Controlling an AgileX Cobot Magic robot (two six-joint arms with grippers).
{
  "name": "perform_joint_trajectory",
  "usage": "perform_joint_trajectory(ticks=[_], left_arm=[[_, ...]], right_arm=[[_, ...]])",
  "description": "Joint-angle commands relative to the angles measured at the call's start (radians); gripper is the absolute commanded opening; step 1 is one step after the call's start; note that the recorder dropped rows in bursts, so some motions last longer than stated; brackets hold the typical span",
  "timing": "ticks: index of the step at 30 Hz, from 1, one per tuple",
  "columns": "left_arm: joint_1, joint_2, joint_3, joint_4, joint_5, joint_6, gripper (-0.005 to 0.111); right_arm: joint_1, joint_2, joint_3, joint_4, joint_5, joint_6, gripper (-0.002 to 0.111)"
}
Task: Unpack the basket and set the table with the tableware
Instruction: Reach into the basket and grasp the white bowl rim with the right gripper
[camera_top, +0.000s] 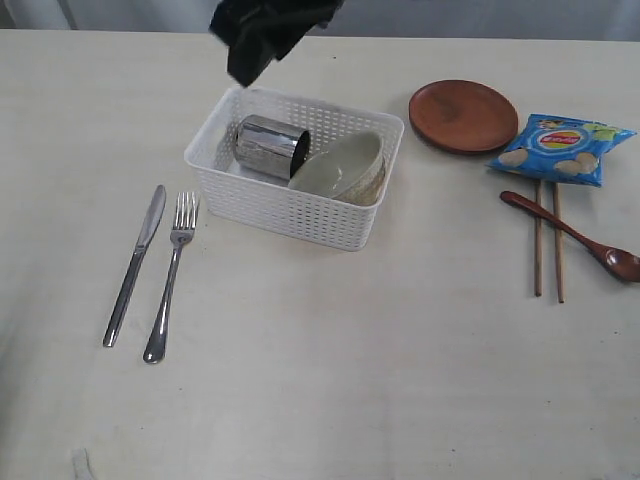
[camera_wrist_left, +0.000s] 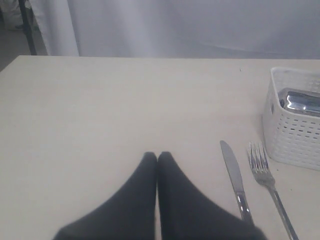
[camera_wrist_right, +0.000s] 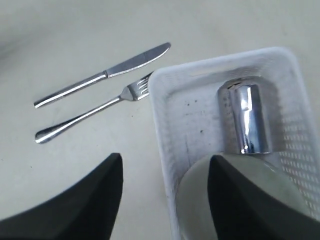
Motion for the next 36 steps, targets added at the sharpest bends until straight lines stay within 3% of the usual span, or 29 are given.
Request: perform_joint_trajectory(ticks=[1, 19, 22, 27, 36], left_arm=[[0.003, -0.004, 0.004, 0.008, -0.009, 0.004, 0.0], [0.003, -0.004, 0.004, 0.008, -0.009, 0.004, 0.0], [0.003, -0.004, 0.004, 0.008, -0.009, 0.004, 0.0], [0.003, -0.004, 0.004, 0.008, -0.009, 0.004, 0.0], [0.003, -0.004, 0.004, 0.008, -0.009, 0.004, 0.0]], right_arm=[[0.068, 0.087, -0.006, -0.128, 0.005, 0.017, 0.05], [0.088, 0.211, 0.064, -0.208, 0.005, 0.029, 0.05], [0.088, 0.211, 0.116, -0.23, 0.005, 0.029, 0.039], [0.088, 0.211, 0.146, -0.24, 0.005, -0.006, 0.001], [0.056, 0.212, 0.139, -0.424, -0.12, -0.016, -0.001]])
